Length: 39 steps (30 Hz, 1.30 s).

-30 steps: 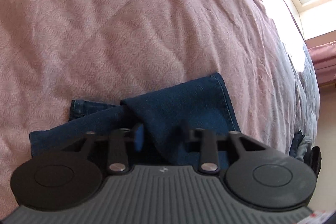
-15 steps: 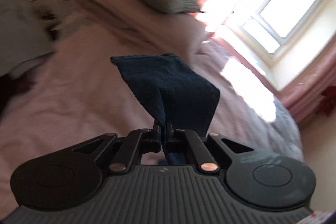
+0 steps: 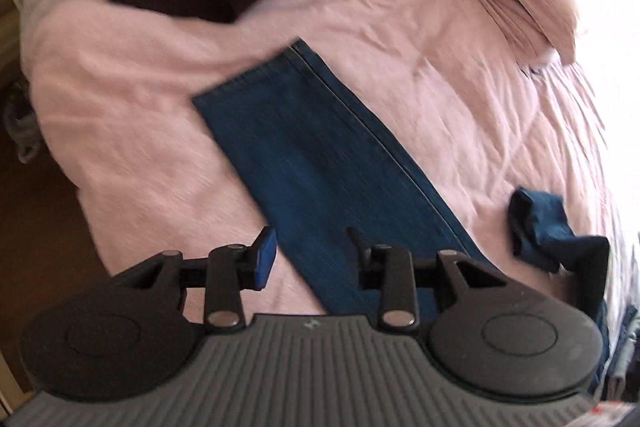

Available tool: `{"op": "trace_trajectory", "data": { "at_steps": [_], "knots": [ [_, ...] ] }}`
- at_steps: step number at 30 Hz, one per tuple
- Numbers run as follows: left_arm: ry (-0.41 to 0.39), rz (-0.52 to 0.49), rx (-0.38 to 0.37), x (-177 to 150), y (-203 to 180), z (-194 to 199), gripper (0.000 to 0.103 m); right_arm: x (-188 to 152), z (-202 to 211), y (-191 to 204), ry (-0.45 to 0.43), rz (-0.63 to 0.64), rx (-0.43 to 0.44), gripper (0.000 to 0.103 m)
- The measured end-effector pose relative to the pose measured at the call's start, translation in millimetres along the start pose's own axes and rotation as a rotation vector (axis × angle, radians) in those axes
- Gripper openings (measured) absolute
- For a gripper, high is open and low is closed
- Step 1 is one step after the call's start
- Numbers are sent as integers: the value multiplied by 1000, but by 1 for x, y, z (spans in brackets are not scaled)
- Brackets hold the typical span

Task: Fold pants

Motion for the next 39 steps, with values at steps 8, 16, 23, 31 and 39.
{"op": "trace_trajectory", "data": {
  "at_steps": [8,16,23,31,39],
  "knots": [
    [72,-202,-151,-3,-89,-51,32,-10,10,9,-35,-23,1,43],
    [192,-453,-311,-21,-208,-121,51,-14,15,16,-86,-96,-18,43],
    [235,-558,-332,-34,-264,-178,15,-32,8,22,-97,-169,-58,43],
    [-410,-1138,-310,27,-323,-66,8,-27,0,75,-134,-155,-41,43],
    [-685,-1698,121,54,-229,-72,34,-21,-16,124,-134,-121,-30,43]
  ]
}}
Point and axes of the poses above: each gripper's, at about its wrist camera, not at the fingertips, and z roughly against the way its jaws point, y to its left, x to its top, the point moved 5 cm from there along -z, roughly the way its jaws point, and after that the axes turned 1 degree about z, right-handed, at the moved point
